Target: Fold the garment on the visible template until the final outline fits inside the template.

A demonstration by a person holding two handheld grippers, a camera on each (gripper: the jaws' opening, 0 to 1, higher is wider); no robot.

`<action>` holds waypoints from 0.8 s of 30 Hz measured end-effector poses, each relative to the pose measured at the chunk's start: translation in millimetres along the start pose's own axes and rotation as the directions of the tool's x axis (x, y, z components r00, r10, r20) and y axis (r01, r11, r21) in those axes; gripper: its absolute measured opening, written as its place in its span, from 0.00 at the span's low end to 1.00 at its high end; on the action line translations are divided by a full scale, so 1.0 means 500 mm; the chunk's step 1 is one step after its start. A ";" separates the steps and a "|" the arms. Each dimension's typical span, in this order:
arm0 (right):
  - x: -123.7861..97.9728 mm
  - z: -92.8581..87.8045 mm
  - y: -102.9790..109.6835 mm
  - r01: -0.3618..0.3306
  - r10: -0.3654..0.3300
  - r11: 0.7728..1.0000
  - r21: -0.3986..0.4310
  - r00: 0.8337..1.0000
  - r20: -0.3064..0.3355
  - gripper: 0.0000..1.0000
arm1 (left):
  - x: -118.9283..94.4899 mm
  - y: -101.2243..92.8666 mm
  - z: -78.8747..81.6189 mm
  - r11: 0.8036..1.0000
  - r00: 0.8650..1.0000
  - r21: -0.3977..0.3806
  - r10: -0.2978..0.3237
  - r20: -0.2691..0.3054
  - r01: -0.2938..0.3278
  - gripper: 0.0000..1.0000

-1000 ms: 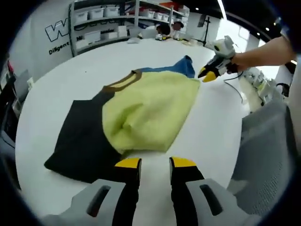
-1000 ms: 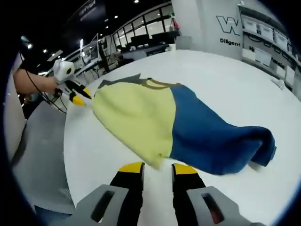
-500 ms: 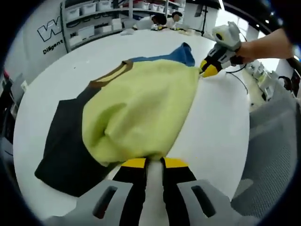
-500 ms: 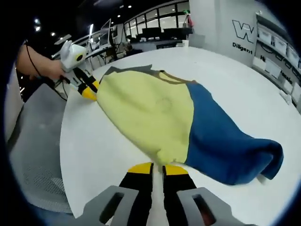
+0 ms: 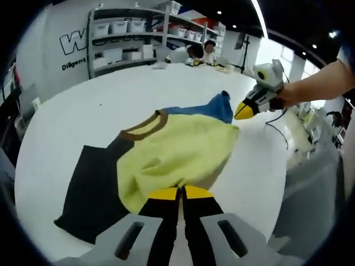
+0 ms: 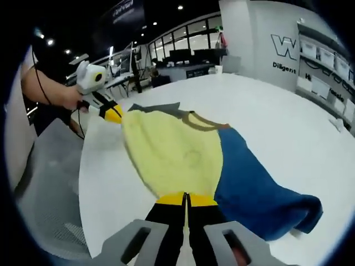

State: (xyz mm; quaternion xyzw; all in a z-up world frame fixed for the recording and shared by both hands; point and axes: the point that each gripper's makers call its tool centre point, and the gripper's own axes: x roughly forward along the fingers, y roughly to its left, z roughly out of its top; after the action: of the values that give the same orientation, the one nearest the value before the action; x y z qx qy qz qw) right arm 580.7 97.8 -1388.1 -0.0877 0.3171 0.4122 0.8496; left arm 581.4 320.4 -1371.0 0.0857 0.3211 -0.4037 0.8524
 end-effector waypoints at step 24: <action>0.047 0.006 -0.035 0.078 -0.114 0.960 -0.270 0.986 -0.122 0.00 | 0.030 0.096 0.161 0.995 0.994 -0.092 0.051 0.100 -0.042 0.03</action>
State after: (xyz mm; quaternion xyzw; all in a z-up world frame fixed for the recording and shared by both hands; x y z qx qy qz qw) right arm 606.3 102.9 -1402.3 -0.2436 0.3118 0.4022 0.8256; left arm 662.7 309.9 -1323.2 0.0340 0.2927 -0.3728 0.8799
